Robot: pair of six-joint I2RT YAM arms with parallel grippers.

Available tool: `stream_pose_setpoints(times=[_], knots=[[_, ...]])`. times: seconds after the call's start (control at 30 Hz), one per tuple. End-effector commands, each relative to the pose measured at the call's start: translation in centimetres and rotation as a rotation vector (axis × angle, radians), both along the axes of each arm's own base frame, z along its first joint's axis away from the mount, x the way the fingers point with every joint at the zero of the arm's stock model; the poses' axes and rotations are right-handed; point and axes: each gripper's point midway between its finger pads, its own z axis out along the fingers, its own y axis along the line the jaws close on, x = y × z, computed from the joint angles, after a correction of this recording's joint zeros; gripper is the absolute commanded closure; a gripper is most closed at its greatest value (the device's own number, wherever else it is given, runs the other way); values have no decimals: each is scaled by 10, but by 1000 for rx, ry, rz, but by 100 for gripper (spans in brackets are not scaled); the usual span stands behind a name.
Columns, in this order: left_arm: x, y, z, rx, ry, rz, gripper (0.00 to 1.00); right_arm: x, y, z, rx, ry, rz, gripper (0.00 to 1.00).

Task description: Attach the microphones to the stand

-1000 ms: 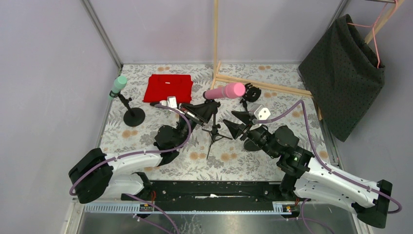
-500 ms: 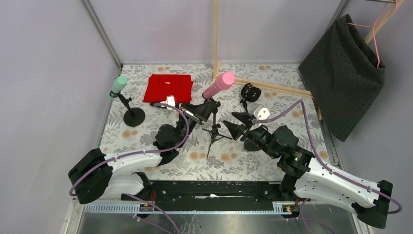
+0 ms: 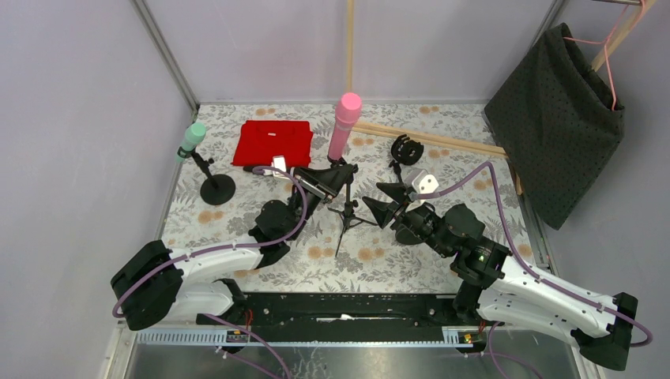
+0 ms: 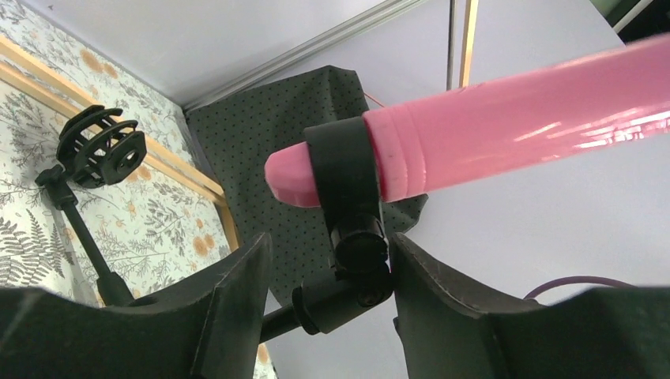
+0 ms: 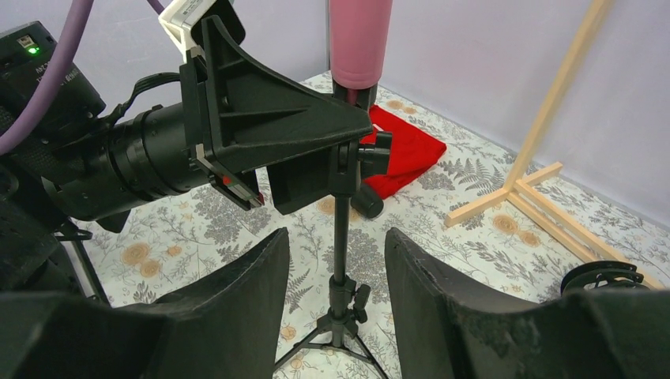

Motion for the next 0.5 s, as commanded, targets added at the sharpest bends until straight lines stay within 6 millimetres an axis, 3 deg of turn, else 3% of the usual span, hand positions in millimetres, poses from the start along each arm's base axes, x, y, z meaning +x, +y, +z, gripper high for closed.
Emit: stream_pose_setpoints(times=[0.0, 0.47], knots=[[3, 3, 7, -13, 1, 19, 39, 0, -6, 29, 71, -32, -19, 45], [2, 6, 8, 25, -33, 33, 35, -1, -7, 24, 65, -27, -15, 45]])
